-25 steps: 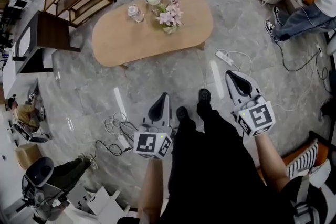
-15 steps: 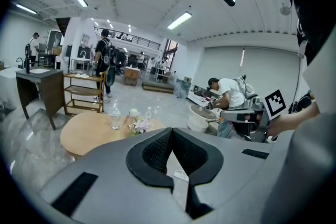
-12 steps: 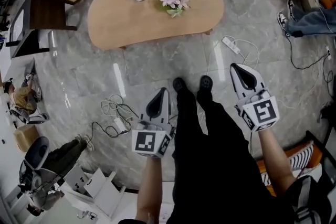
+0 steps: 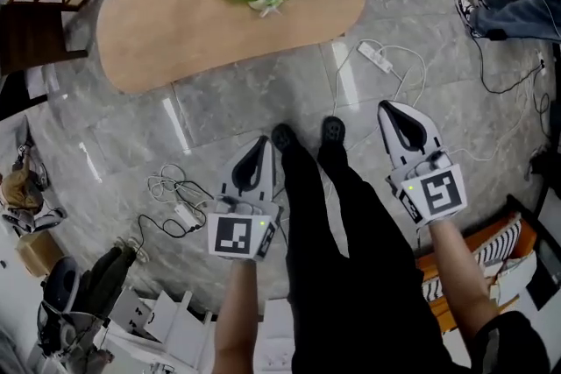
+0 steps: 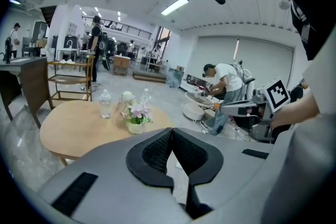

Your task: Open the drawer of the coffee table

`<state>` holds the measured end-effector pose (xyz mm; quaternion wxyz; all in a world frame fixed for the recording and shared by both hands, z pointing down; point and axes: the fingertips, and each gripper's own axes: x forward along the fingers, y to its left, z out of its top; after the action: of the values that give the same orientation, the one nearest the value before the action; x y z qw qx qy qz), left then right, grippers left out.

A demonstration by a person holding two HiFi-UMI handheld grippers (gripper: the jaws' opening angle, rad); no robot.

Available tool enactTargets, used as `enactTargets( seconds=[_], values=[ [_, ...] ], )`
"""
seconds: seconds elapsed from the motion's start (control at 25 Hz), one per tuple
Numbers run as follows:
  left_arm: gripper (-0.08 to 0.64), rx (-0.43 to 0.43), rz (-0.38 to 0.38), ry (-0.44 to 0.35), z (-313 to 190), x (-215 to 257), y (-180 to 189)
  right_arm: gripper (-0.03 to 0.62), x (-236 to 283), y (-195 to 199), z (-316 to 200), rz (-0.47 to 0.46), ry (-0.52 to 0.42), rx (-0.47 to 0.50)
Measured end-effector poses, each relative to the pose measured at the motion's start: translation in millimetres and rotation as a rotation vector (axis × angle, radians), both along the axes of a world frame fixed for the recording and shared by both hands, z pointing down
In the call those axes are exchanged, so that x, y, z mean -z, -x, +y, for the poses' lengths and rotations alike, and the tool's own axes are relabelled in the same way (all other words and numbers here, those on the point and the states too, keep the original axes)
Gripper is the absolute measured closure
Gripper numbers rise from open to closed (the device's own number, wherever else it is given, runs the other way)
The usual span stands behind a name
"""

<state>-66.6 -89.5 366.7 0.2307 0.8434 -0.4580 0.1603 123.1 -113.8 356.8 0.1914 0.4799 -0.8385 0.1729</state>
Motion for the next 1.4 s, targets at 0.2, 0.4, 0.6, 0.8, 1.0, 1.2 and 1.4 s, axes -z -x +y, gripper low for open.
enactTargets(
  seconds=[0.2, 0.4, 0.6, 0.8, 1.0, 1.2, 1.4],
  values=[
    [0.546, -0.033, -0.005, 0.036, -19.0, -66.8, 1.1, 0.578, -58.4, 9.2, -17.1, 0.005, 0.018, -0.018],
    [0.546, -0.040, -0.014, 0.079, -26.8, -139.1, 6.0, 0.578, -117.4, 20.1, -28.6, 0.005, 0.039, -0.012],
    [0.546, -0.048, -0.040, 0.116, -22.8, -194.0, 16.8, 0.578, -174.6, 18.8, -27.2, 0.035, 0.075, -0.017],
    [0.546, -0.031, -0.074, 0.169, -28.8, -240.4, 33.6, 0.562, -224.6, 15.7, -30.6, 0.068, 0.118, -0.029],
    [0.546, -0.037, -0.110, 0.187, -38.0, -284.6, 47.7, 0.505, -272.0, 9.2, -33.0, 0.112, 0.150, -0.022],
    [0.498, -0.030, -0.138, 0.220, -50.9, -327.4, 61.0, 0.430, -318.8, -2.5, -48.9, 0.160, 0.172, -0.019],
    [0.434, -0.074, -0.210, 0.207, -65.5, -359.1, 70.8, 0.365, -356.0, -9.5, -67.7, 0.214, 0.193, -0.018]
  ],
)
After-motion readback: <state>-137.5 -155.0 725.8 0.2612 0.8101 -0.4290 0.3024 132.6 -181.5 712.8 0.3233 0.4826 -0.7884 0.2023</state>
